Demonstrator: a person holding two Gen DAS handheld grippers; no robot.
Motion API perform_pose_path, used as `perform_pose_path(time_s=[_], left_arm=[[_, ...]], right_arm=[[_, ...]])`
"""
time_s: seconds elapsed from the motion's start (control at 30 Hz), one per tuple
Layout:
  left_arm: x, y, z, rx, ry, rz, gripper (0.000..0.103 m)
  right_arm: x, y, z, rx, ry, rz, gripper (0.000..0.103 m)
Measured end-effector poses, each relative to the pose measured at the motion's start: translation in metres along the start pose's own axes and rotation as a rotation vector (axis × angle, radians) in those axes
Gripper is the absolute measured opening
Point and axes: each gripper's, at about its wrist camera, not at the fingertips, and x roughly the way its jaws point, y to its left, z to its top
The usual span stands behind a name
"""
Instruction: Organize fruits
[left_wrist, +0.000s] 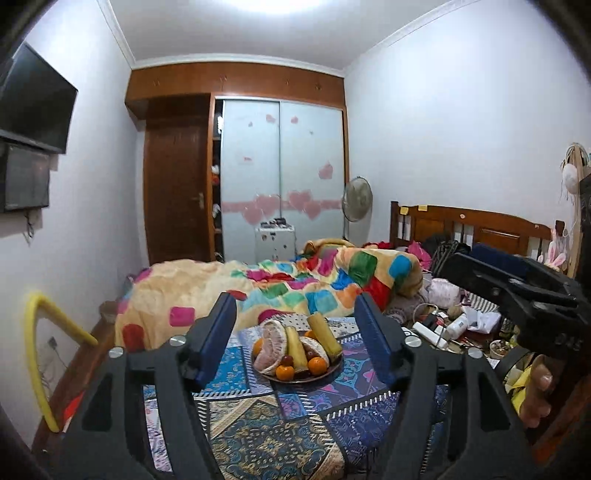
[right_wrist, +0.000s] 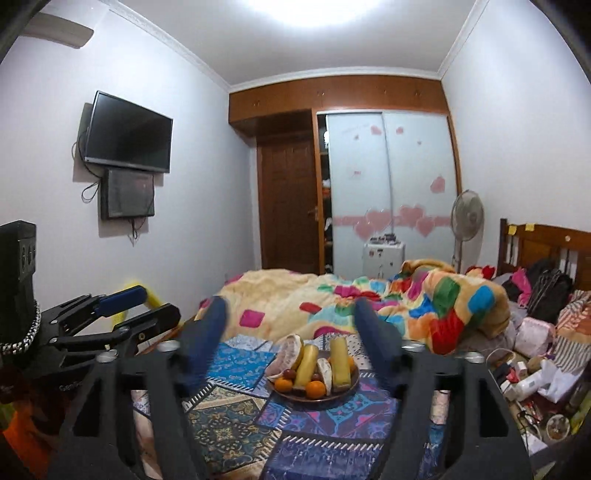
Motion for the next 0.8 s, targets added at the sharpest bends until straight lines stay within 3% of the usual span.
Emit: perform_pose_path(time_s=[0.13,0.27,0.33,0.8], left_arm=[[-0.017,-0.004,-0.002,0.004,-0.013,0.01,0.088],[-0.029,-0.004,-0.004,-0.006,-0.029,0.019,0.092],[-0.034,-0.003,-0.006,-0.011,-0.035,0.025,0.097],[-0.043,-0.004,-0.009,-0.011,-0.049,0.029,0.101]], right_arm=[[-0.017,0.006,0.0,-0.002,-0.036,-0.028,0.088],[-0.023,0.007,-0.002,-0.002,-0.056,-0.054,0.103],[-0.027,0.01,-0.005,-0.012,-0.059,-0.067,0.103],[-0.033,0.01,-0.012,-0.014,-0.047,-0.073,0.103]])
